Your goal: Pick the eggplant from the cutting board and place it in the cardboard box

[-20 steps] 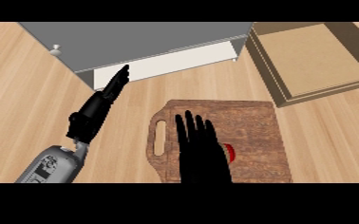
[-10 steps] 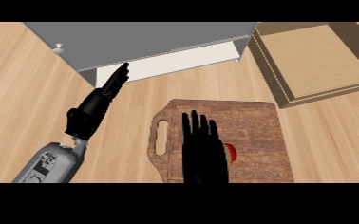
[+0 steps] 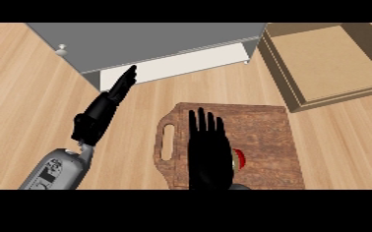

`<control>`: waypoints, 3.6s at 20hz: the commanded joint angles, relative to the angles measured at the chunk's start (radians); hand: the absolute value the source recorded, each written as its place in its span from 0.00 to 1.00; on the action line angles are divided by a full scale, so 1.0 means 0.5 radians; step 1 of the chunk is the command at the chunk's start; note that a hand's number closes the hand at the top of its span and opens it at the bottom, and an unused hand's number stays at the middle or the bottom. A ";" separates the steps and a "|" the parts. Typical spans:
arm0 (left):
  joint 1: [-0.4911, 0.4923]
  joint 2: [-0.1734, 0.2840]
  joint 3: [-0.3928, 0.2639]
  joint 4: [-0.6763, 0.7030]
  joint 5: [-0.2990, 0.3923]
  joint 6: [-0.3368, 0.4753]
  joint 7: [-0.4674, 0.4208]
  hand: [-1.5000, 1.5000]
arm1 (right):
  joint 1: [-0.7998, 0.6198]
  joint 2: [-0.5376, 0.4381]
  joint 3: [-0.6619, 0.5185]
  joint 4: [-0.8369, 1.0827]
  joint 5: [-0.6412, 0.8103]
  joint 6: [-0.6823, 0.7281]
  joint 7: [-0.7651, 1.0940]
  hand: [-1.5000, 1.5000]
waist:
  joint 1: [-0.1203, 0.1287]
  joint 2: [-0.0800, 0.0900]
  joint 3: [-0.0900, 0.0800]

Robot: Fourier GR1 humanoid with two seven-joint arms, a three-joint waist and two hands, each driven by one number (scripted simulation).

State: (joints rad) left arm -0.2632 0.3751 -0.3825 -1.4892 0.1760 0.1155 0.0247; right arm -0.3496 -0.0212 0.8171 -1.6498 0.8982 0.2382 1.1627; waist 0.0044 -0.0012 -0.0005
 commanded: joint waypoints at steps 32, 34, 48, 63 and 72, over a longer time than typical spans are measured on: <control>0.032 -0.174 0.182 -0.025 -0.178 -0.179 0.078 0.50 | 0.298 -0.024 -0.056 0.406 0.131 0.028 -0.042 1.00 | -0.009 0.000 0.001; -0.016 -0.186 0.212 -0.041 -0.161 -0.184 0.114 0.50 | 0.117 0.041 -0.113 0.566 0.103 0.035 -0.028 1.00 | 0.003 0.004 0.001; 0.056 -0.186 0.242 -0.055 -0.213 -0.167 0.105 0.50 | 0.248 -1.367 -0.453 -0.097 -0.221 -0.327 -1.940 1.00 | -0.078 0.000 0.015; 0.153 -0.150 0.294 -0.137 -0.222 -0.215 0.113 0.50 | 0.930 -2.176 -1.767 -0.126 -1.423 -0.558 -3.463 1.00 | -0.113 -0.021 0.001; 0.174 -0.218 0.288 -0.168 -0.265 -0.198 0.149 0.50 | 1.174 -2.255 -2.588 -0.150 -2.061 -0.039 -3.393 1.00 | -0.084 -0.015 -0.001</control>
State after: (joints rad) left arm -0.1688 0.2783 -0.2393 -1.5544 0.0478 0.0128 0.0712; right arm 0.1933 -1.1097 -0.3122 -1.7402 -0.0034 0.0983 -0.5388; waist -0.0421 -0.0090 -0.0006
